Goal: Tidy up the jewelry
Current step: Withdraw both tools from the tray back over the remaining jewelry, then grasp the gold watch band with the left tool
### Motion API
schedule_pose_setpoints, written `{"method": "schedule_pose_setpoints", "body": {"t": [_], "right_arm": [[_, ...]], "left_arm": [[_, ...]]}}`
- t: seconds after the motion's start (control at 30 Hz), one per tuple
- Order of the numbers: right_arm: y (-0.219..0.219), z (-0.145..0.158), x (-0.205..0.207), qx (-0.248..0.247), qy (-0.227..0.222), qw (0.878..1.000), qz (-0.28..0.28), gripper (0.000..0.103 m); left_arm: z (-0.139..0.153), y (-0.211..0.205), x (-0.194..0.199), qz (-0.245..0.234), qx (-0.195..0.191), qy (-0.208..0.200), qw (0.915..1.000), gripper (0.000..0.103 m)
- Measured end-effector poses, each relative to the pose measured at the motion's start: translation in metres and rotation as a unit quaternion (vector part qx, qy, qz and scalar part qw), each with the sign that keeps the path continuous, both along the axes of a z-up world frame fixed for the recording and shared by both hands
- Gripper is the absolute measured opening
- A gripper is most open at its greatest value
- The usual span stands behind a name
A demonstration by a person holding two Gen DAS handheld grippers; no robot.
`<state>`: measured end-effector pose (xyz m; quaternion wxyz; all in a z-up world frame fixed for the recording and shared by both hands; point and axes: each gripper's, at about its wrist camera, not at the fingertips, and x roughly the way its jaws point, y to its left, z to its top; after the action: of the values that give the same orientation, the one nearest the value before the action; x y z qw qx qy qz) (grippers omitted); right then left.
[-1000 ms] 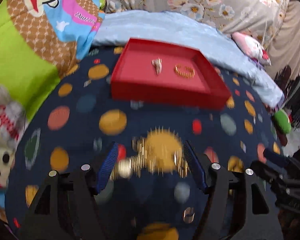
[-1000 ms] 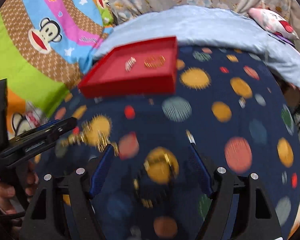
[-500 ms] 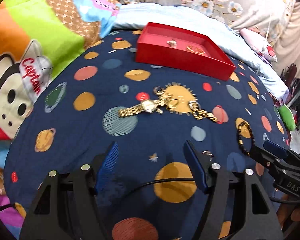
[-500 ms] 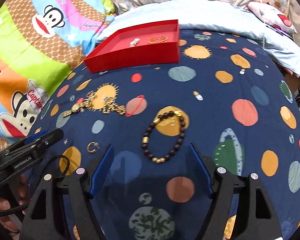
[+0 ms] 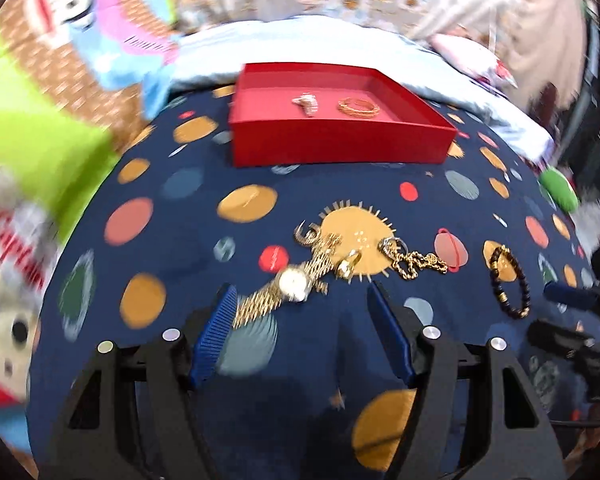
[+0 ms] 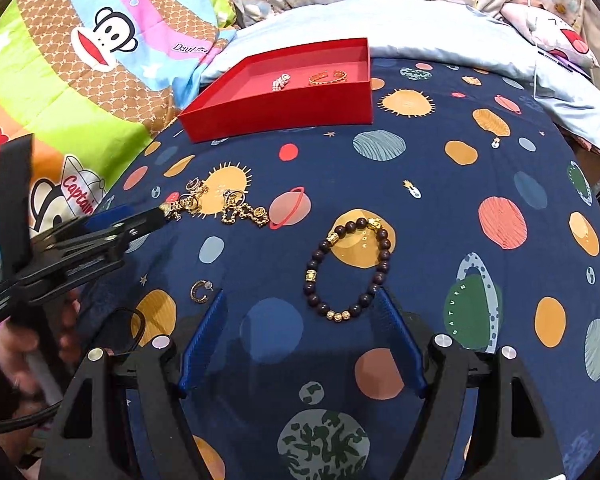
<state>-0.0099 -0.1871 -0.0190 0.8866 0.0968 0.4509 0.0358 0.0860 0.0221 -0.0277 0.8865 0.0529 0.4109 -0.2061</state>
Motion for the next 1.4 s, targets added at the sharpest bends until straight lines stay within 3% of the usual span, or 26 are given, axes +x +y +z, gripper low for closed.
{"method": "schedule_pose_setpoints", "body": {"t": [0.13,0.27,0.47,0.7,0.97,1.4], "right_arm": [[-0.004,0.000,0.000,0.001,0.001,1.000,-0.007,0.074],[-0.006,-0.001,0.002,0.002,0.005,1.000,-0.010,0.074],[-0.005,-0.002,0.007,0.006,0.009,1.000,-0.009,0.074],[-0.005,-0.003,0.008,0.005,0.009,1.000,-0.009,0.074],[-0.008,-0.008,0.010,0.005,0.014,1.000,-0.010,0.074],[-0.017,-0.010,0.012,0.006,0.013,0.999,-0.030,0.073]], "left_arm": [[-0.010,-0.010,0.012,-0.045,0.017,0.004,0.9988,0.057],[-0.019,-0.012,0.018,-0.051,0.027,0.004,0.9983,0.048],[-0.018,-0.007,0.018,-0.033,0.007,0.009,0.9994,0.022],[-0.015,-0.009,-0.001,-0.022,-0.002,0.015,0.9997,0.022],[-0.001,0.002,-0.025,0.033,-0.042,0.026,0.9982,0.022],[0.026,0.004,-0.054,0.042,-0.078,0.007,0.9960,0.022]]}}
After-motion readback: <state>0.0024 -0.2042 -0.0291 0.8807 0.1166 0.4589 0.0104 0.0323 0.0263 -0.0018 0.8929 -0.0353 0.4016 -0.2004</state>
